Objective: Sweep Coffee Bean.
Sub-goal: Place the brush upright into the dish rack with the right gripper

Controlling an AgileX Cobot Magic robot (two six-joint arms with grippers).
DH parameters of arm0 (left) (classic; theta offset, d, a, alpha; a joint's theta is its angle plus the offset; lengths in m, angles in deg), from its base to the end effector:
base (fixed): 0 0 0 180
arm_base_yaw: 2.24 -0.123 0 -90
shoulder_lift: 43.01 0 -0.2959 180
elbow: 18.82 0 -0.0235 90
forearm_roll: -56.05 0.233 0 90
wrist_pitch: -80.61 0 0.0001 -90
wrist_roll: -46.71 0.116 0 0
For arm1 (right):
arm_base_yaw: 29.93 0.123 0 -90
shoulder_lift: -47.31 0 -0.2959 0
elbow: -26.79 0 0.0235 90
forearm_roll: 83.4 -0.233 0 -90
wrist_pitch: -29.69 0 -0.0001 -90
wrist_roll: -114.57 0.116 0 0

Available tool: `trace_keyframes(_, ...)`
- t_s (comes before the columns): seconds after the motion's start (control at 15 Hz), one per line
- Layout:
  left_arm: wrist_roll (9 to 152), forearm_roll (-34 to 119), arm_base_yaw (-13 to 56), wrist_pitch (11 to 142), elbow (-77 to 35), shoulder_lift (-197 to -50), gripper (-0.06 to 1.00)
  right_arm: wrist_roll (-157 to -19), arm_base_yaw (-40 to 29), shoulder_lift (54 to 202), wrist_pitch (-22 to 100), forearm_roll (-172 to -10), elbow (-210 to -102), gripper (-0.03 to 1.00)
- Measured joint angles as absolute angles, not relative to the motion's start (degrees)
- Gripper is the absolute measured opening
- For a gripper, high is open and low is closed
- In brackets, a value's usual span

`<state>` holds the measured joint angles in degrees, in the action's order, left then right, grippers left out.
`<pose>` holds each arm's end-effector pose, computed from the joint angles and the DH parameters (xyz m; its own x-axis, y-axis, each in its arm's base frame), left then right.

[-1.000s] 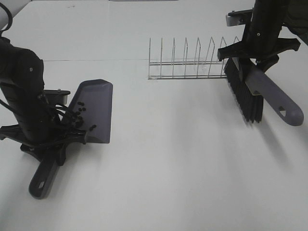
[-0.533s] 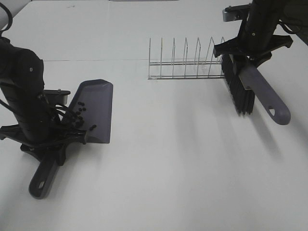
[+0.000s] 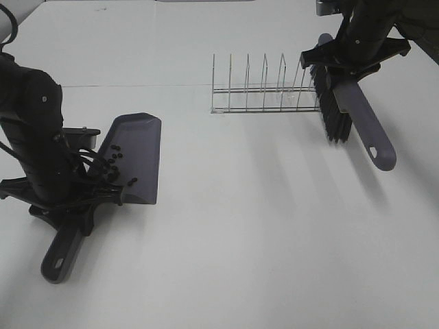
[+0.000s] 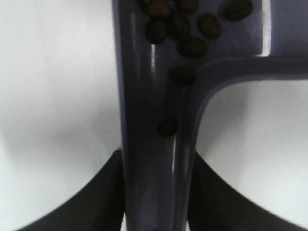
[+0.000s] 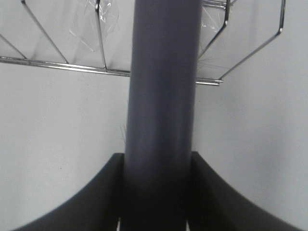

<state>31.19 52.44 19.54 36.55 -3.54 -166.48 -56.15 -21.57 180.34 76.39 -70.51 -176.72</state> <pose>0.3035 -0.1267 0.0944 -0.9962 0.0635 0.0593 0.0620 0.9977 -0.0266 0.4744 0.0507 0.1794 -0.9007 -0.1261 -0.4158 -0.0712 0.9869 -0.1451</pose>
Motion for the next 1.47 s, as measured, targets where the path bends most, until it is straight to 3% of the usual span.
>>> trace_keyframes(0.33, 31.19, 52.44, 19.54, 36.55, -3.54, -166.48, 0.32, -56.60, -25.06, 180.40, 75.24, -71.37, -176.72, 0.28)
trace_keyframes(1.0, 31.30, 52.44, 19.54, 36.55, -3.54, -166.48, 0.32, -57.23, -25.12, 180.40, 79.31, -71.43, -176.72, 0.28)
trace_keyframes(1.47, 31.47, 52.44, 19.54, 36.38, -3.60, -166.59, 0.32, -59.01, -25.12, 180.40, 75.35, -76.18, -176.72, 0.28)
